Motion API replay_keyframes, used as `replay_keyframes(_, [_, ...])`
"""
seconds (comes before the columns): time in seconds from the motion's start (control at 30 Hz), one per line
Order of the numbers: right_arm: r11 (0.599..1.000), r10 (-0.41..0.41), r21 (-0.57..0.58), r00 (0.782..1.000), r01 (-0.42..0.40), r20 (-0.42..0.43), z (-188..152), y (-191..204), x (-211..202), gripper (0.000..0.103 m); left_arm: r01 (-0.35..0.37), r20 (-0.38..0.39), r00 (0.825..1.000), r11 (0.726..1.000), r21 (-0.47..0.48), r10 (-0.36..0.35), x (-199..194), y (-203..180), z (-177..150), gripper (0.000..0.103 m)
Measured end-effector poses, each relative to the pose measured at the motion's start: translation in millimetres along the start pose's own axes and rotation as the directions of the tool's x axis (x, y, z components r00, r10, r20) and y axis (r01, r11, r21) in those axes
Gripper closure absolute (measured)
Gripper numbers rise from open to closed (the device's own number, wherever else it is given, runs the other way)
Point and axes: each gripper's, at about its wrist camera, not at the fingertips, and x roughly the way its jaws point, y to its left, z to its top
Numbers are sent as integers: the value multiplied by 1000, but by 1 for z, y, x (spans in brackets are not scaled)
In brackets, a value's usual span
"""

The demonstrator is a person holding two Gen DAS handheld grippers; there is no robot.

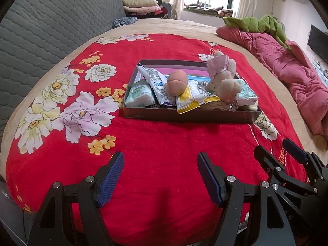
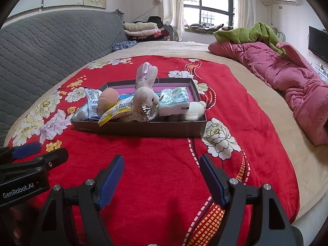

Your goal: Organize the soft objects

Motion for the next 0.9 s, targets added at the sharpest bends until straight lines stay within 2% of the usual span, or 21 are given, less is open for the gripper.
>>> replay_keyframes(0.9, [1000, 3, -5, 1000, -3, -8, -1, -1, 0, 28, 13, 2, 1000, 1000, 8, -13, 0, -3, -1, 28])
